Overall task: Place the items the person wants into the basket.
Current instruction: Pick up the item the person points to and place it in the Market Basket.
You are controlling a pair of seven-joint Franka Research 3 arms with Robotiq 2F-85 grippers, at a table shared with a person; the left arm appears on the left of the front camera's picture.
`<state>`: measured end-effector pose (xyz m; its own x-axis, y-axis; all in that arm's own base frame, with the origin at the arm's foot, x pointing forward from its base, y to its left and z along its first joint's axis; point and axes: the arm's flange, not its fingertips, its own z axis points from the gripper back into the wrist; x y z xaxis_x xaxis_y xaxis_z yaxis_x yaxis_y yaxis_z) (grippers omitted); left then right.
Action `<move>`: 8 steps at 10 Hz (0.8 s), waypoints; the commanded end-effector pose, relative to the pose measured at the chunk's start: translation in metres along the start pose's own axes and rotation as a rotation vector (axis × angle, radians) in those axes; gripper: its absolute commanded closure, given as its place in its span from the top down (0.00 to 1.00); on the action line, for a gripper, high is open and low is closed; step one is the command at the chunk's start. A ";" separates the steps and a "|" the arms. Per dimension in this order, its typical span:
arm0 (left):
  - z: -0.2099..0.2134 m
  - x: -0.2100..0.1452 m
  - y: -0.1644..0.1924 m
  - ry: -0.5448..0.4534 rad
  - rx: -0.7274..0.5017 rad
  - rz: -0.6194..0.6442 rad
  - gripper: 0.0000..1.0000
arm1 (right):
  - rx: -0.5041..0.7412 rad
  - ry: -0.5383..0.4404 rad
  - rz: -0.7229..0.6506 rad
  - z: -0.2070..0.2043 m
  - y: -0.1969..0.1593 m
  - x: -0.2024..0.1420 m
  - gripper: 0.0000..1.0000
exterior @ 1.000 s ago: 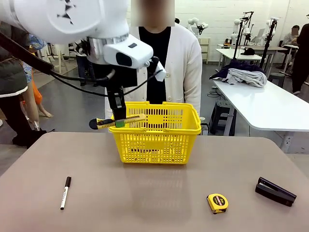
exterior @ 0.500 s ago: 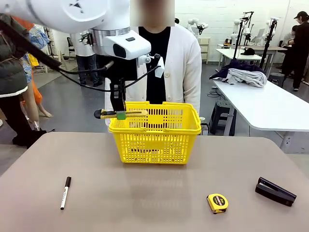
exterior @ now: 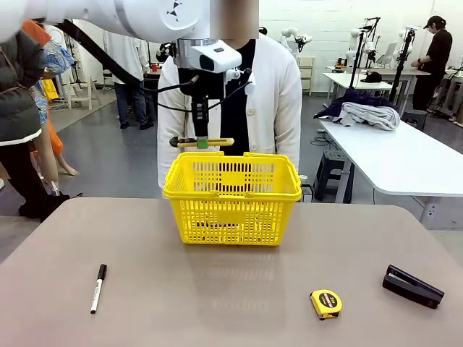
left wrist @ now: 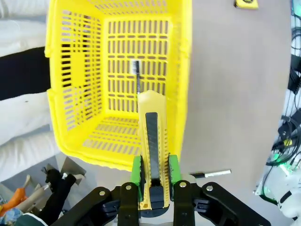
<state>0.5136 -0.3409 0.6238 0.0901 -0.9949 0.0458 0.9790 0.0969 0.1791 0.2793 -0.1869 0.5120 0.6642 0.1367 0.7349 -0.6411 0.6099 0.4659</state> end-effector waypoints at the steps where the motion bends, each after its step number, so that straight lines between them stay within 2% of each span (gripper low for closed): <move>1: 0.006 0.024 0.035 0.005 -0.016 -0.023 0.00 | 0.015 -0.028 0.012 0.000 -0.001 0.002 1.00; 3: -0.017 0.037 0.052 -0.004 -0.041 -0.023 0.00 | 0.015 -0.028 0.012 0.000 -0.001 0.002 1.00; 8: -0.110 0.061 0.071 -0.021 0.010 0.029 0.00 | 0.015 -0.028 0.012 0.000 -0.001 0.002 1.00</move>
<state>0.5980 -0.3942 0.5284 0.0826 -0.9940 0.0717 0.9824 0.0933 0.1617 0.2792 -0.1869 0.5121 0.6642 0.1369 0.7350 -0.6412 0.6098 0.4658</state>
